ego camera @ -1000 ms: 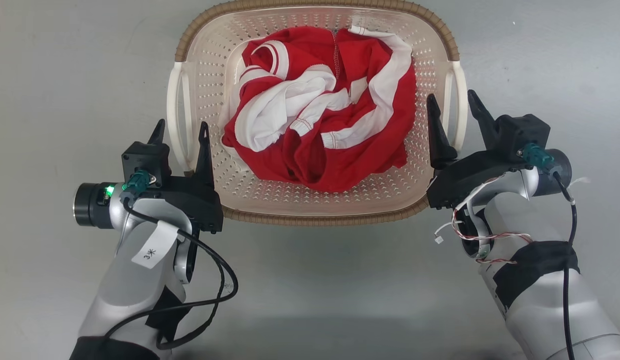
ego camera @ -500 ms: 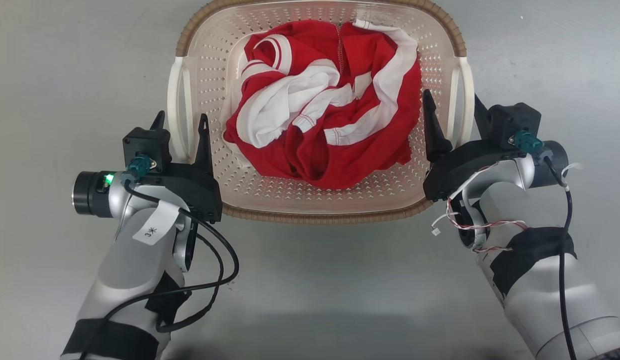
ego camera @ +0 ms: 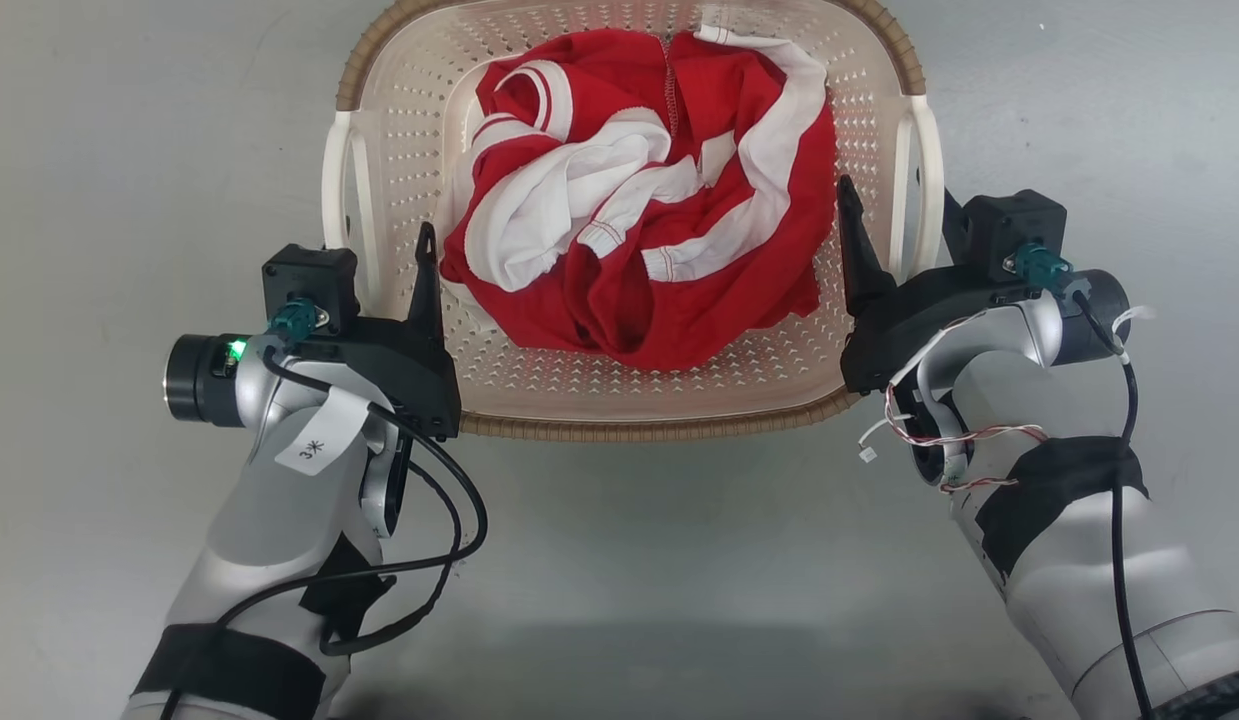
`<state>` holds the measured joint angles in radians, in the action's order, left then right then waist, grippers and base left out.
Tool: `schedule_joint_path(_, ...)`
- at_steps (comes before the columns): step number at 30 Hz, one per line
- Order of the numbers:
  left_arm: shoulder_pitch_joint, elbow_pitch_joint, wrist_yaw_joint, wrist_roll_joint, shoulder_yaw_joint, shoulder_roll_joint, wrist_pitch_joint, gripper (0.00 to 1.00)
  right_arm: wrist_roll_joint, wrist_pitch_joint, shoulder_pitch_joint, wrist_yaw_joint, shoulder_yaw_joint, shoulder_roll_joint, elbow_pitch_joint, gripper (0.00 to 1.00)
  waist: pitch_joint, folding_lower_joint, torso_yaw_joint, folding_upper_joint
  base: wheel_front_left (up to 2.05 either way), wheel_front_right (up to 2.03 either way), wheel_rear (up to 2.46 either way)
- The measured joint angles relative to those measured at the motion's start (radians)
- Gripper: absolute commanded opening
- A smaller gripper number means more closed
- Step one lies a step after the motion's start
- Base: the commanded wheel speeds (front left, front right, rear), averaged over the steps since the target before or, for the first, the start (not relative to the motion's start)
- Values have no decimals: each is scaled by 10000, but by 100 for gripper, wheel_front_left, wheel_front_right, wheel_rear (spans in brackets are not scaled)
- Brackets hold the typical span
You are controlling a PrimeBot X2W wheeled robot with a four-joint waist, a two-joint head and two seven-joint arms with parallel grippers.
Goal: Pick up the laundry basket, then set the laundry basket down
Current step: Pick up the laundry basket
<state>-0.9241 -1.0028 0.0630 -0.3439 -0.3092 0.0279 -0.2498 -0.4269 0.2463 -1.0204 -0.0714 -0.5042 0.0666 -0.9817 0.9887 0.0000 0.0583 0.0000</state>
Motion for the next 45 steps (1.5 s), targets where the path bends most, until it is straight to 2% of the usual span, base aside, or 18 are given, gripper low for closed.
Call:
schedule_joint_path(13,-180,-209,130,-552,-625,0,0,100,-512,-77,-317,-90,-639,15,-198,100,5,0,59,1,0,0,0)
schedule_joint_path(14,-190,-224,157,-640,-656,0,0,100,-556,-77,-339,-90,-696,15,-198,98,3,0,63,0,0,0,0)
schedule_joint_path(18,-256,-276,169,-786,-828,0,0,100,-765,-77,-351,-138,-901,17,-198,80,-4,0,74,0,0,0,0)
schedule_joint_path(20,-316,-299,174,-809,-894,-2,0,100,-830,-75,-359,-167,-999,17,-198,56,-9,0,76,0,0,0,0)
schedule_joint_path(24,-373,-372,222,-878,-980,0,0,100,-955,-77,-364,-184,-1177,50,-222,32,-25,0,71,0,0,0,0)
schedule_joint_path(25,-381,-399,249,-888,-1003,0,0,94,-1003,-77,-364,-211,-1227,54,-224,29,-30,0,69,0,0,0,0)
schedule_joint_path(26,-391,-422,249,-920,-1028,4,0,94,-1041,-77,-366,-228,-1267,54,-226,29,-36,0,65,0,0,0,0)
schedule_joint_path(27,-406,-458,251,-945,-1053,4,0,87,-1083,-77,-371,-255,-1306,52,-226,24,-41,0,62,0,0,0,0)
schedule_joint_path(28,-422,-514,265,-957,-1112,29,0,62,-1246,-77,-379,-268,-1361,67,-226,18,-54,0,52,0,0,0,0)
schedule_joint_path(29,-430,-533,268,-978,-1137,59,0,38,-1319,-77,-379,-288,-1400,90,-230,8,-62,0,46,0,0,0,0)
schedule_joint_path(31,-479,-579,330,-1022,-1177,119,0,21,-1394,-77,-379,-313,-1463,150,-242,1,-78,0,33,0,0,0,0)
schedule_joint_path(32,-505,-589,324,-1037,-1200,113,0,5,-1446,-75,-379,-318,-1480,161,-245,0,-86,0,27,1,0,0,0)
schedule_joint_path(33,-517,-594,324,-1051,-1216,98,0,0,-1528,-73,-379,-349,-1505,165,-245,0,-95,0,20,1,0,0,0)
schedule_joint_path(45,-526,-825,326,-1377,-1486,92,2,0,-2096,-71,-288,-430,-1856,167,-403,0,-400,0,-67,1,0,0,0)
